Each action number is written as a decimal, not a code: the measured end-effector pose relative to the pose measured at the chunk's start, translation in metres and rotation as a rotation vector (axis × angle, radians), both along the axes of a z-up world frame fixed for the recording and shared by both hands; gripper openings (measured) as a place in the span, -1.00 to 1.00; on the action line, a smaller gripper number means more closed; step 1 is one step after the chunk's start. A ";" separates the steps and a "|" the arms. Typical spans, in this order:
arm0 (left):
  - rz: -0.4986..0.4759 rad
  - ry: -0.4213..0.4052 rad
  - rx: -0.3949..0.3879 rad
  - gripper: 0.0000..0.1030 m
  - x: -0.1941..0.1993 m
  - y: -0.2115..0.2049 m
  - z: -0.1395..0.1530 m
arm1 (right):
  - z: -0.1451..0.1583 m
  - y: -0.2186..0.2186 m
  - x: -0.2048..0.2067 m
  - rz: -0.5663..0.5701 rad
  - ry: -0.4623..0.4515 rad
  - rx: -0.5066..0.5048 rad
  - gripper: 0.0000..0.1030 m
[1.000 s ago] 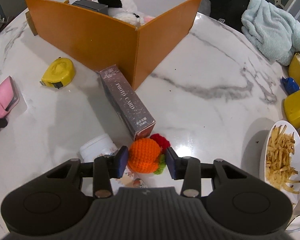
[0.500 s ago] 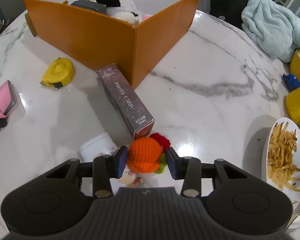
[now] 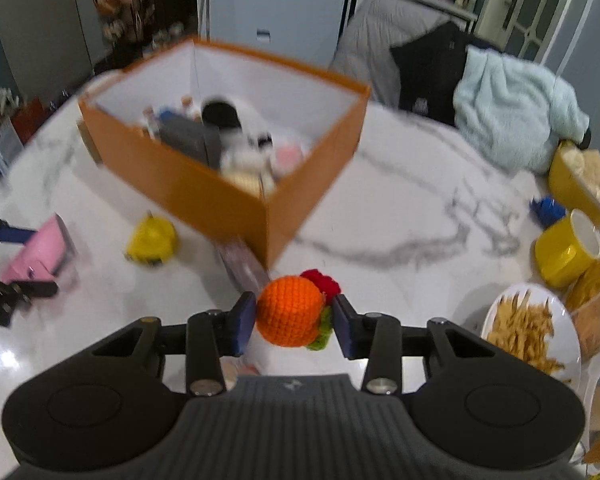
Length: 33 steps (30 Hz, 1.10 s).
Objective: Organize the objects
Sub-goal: 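Grasp the pink wallet with the left tool while the right tool grasps the orange ball, then carry both into the orange box and open both tools to release them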
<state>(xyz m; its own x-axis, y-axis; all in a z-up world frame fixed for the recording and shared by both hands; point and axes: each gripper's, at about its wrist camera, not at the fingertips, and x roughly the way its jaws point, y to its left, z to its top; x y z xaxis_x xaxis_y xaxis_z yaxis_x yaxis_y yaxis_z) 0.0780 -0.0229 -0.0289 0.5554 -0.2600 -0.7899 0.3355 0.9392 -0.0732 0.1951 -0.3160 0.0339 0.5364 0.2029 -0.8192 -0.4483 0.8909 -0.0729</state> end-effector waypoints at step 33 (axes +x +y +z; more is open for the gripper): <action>0.066 -0.158 0.027 0.78 0.149 -0.028 0.087 | 0.000 0.109 0.118 0.115 -0.057 0.046 -0.16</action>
